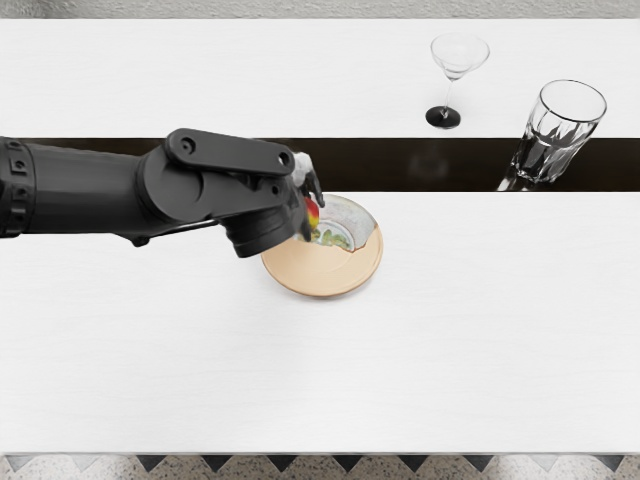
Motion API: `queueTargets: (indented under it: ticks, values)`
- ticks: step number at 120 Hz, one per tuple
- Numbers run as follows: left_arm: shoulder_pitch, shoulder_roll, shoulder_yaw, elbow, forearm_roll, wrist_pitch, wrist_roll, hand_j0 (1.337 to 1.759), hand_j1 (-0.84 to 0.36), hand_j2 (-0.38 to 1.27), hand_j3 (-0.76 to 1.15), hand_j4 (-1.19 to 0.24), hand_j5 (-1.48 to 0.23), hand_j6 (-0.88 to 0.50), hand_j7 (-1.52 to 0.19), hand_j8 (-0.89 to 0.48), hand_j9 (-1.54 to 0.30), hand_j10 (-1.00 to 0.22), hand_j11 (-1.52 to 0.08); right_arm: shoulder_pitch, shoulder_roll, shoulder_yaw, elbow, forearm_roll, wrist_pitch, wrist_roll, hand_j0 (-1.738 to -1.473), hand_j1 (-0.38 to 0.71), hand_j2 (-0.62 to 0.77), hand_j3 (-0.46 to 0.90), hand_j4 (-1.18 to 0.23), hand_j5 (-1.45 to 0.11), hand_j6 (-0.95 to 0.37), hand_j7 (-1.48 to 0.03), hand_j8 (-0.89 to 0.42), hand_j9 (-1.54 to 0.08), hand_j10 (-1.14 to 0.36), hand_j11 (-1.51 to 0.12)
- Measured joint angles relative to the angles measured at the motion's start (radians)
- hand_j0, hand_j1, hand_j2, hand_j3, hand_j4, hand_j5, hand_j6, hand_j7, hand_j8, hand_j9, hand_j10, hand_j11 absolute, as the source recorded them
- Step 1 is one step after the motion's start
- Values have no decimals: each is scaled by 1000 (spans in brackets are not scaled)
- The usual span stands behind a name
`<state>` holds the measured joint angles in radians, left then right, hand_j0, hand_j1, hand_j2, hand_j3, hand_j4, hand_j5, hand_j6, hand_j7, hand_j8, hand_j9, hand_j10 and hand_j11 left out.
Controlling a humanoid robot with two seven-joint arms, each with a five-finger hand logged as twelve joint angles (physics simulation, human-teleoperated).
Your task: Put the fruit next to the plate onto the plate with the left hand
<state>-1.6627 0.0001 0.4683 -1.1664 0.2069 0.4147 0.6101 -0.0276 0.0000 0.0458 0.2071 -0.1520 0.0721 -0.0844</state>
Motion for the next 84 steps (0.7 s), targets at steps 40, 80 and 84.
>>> queueTargets:
  ticks: [40,80,84]
  values:
    - [-15,0,-56,-2,69,-36,1,1656,127,146,0,-233,-346,-135,-338,-125,-331,-203,-329,0,0,0,0,0,0,0,-1658,-327,-4,0,-19,-24,-19,-24,-19,-24,-19,-24]
    - [40,162,-247,0,-119,-178,1,1658,293,31,0,-56,-81,-37,-80,-36,-78,-50,-78,0,0,0,0,0,0,0,-1658,-327,-4,0,-19,-24,-19,-24,-19,-24,-19,-24]
    - [66,191,-279,0,-121,-228,1,1658,299,27,0,-50,-72,-34,-70,-32,-69,-45,-69,0,0,0,0,0,0,0,-1658,-327,-4,0,-19,-24,-19,-24,-19,-24,-19,-24]
